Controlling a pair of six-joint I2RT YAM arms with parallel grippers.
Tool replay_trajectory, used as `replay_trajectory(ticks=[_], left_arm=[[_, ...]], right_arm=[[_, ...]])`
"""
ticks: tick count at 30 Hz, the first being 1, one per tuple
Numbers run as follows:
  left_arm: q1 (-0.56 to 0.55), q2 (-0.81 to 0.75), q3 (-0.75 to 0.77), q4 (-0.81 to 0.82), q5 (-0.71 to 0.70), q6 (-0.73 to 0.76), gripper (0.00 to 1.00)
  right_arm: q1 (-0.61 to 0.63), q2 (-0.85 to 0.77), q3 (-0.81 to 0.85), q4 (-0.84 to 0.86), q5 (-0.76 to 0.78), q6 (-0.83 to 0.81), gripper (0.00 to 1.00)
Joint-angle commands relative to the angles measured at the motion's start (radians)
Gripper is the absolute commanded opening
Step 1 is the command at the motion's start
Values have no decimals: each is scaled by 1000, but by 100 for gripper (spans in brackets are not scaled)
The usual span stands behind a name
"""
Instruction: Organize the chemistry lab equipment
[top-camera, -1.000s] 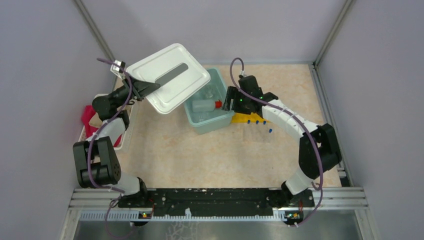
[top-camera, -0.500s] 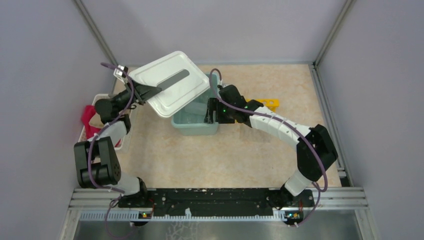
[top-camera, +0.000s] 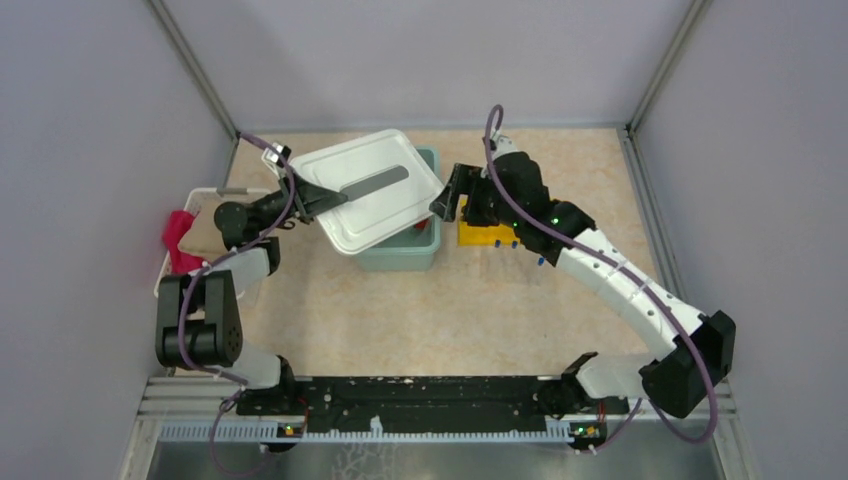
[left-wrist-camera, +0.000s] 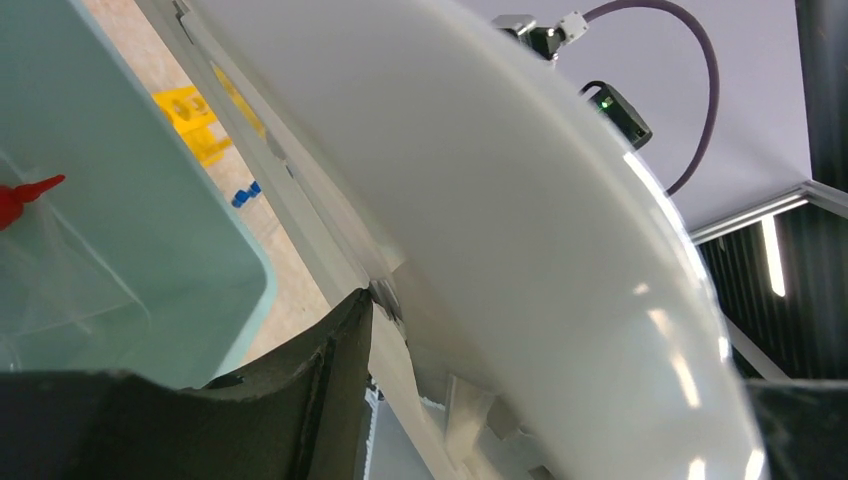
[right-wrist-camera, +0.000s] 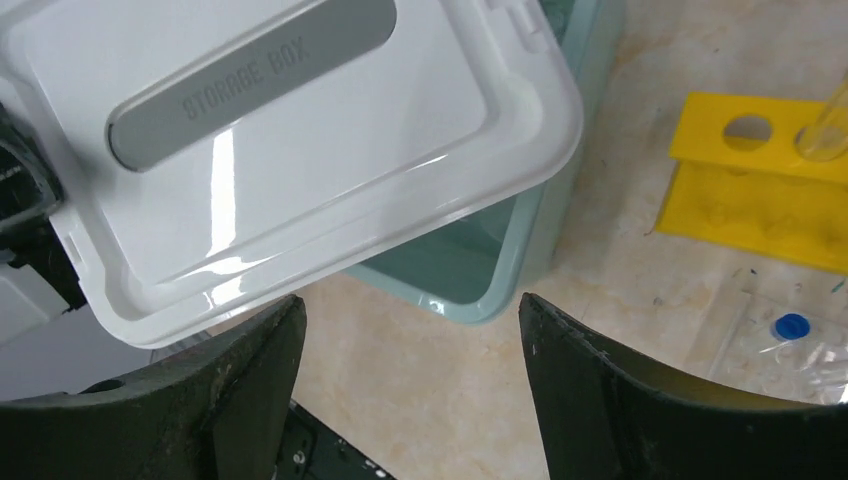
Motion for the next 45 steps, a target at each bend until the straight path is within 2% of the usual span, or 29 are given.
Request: replay_trajectory(ticks=[1,6,8,11,17,20,23,26,30,33,38,40,45], left_arm=[[2,25,-22,98,20,36,0],[3,26,-60,33,59,122,1],[3,12,-66,-46,68,185,3],[3,-42,-50,-262,66,351,7],[8,-135,40,-845,16,780,19],[11,-146,64,-986,0,884,23],[11,-144,96,-1126,-26,982,33],[11,-143,112,-1223,-34,1048,44],[11,-156,103,-1273,-49,1085,60],[11,-156,116,-1323,-62,1113,76],[12,-168,140,-1429,-108,1174,87],[12,-178,149,-1491,-128,1205,98],[12,-198,200,-1667,-195,1354,99]], right_arm=[[-34,-19,39,-18,65,10,76],[-34,83,102,-19,87,15,75],[-33,124,103,4,90,27,75],[-31,188,113,20,132,29,74],[-1,284,164,-34,266,1,72],[0,282,143,-13,268,15,70],[0,292,141,-3,267,30,68],[0,318,154,9,265,40,66],[-2,360,175,13,261,54,63],[-3,383,189,16,255,62,61],[-13,416,213,12,258,68,56],[-18,426,222,10,258,68,55],[-32,457,242,4,258,60,54]])
